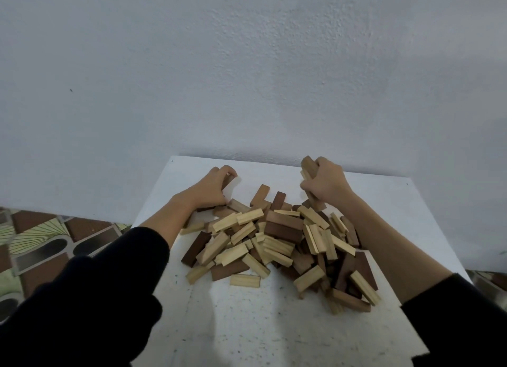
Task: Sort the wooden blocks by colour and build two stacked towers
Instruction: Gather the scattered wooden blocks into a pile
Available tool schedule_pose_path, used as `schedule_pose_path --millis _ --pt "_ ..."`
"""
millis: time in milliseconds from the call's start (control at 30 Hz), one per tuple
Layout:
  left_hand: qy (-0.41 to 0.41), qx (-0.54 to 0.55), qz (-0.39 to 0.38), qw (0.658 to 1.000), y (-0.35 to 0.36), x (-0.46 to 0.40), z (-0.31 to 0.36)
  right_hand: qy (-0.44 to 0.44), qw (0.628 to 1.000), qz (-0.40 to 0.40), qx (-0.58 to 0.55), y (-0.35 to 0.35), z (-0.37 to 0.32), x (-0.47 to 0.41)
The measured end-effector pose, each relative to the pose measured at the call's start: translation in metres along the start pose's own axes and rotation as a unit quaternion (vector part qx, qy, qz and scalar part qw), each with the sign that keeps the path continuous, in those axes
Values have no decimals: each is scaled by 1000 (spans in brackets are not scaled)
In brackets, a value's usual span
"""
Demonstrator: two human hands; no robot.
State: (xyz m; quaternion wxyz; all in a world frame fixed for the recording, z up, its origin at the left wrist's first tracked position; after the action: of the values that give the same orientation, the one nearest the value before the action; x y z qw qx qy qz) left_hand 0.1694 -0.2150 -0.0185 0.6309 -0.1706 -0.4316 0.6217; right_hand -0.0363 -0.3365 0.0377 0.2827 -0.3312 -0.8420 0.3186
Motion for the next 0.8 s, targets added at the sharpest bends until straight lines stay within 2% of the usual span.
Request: schedule_pose_path --millis 133,367,633,733,800 --pt "-37 -1 -33 999 6 8 -13 10 1000 -3 4 3 2 6" --pt "-38 -26 -69 997 13 12 -15 14 999 3 36 5 1 5" --pt "-30 1 -30 999 5 16 -17 4 1000 -3 24 -2 -2 13" --pt "15 64 39 997 -10 26 10 5 1000 -14 -28 -6 4 29" --pt "73 106 83 988 -7 41 41 8 998 -10 -66 -3 11 48"
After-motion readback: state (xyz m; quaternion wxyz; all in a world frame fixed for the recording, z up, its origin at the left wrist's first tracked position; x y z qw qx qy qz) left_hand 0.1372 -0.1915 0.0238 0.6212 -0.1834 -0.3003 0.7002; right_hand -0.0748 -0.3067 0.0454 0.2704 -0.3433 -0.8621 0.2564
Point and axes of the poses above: each hand's wrist, its own x-axis away from the middle knuckle, its own y-axis out of the palm, z = x × y, the point moved 9 cm from there along -x, towards the middle knuckle, and after that the axes turned 14 degrees about -z, right-handed, at the moved point
